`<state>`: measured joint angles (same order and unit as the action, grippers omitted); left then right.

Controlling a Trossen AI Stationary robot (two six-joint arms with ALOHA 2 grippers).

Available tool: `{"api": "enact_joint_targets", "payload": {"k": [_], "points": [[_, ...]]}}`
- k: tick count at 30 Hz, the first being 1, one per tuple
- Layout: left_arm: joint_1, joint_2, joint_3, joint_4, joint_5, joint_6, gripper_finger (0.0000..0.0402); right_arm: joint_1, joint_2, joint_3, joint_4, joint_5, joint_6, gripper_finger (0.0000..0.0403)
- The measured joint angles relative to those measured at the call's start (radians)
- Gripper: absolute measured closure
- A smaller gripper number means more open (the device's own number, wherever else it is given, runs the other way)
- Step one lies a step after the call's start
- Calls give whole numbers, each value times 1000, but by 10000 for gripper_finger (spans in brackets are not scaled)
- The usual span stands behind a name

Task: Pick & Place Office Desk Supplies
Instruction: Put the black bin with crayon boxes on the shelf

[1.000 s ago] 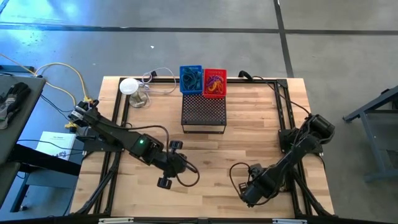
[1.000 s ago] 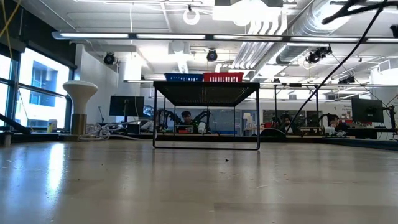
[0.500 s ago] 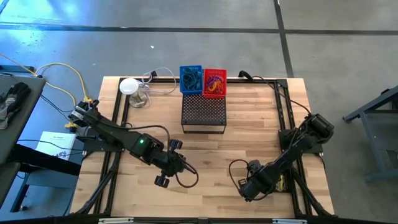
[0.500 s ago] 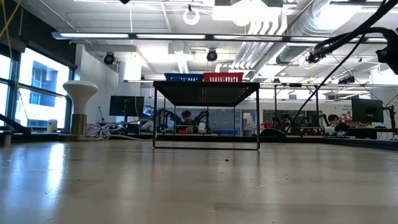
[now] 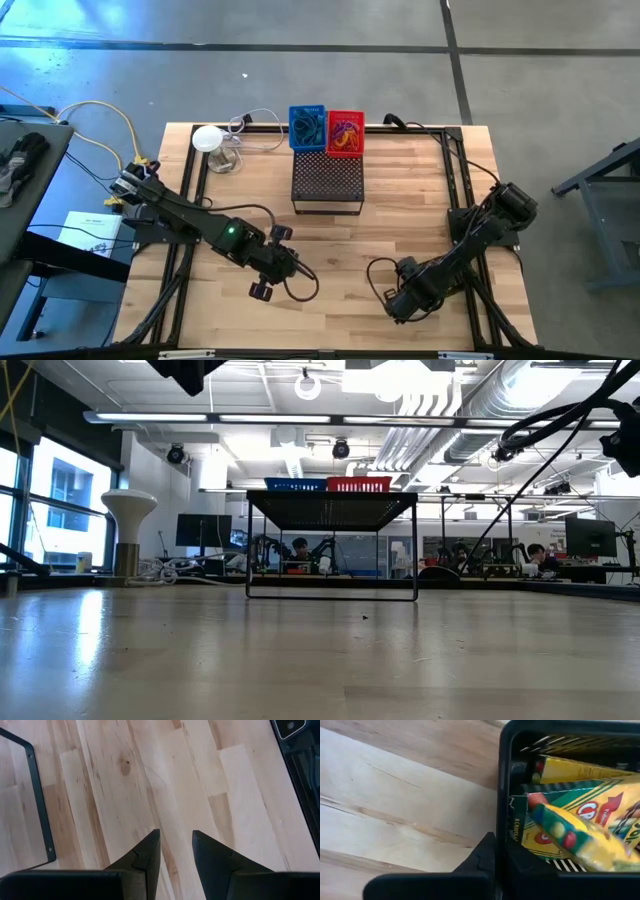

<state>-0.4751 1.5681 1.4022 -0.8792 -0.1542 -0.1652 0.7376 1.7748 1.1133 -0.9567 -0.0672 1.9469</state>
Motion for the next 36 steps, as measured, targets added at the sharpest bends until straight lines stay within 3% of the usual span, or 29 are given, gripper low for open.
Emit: {"api": "enact_joint_targets", "payload": {"k": [8, 21, 29, 36], "points": [[-7, 0, -45, -5, 10, -79, 295, -7, 0, 18, 27, 14, -203, 400], [-128, 0, -45, -92, 19, -88, 295, -45, 0, 445, -338, 159, -362, 401], [-196, 0, -45, -148, 19, -192, 295, -131, 0, 555, -409, 153, -536, 401], [-248, 0, -45, -142, 19, -209, 295, -219, 0, 625, -411, 236, -792, 401]]}}
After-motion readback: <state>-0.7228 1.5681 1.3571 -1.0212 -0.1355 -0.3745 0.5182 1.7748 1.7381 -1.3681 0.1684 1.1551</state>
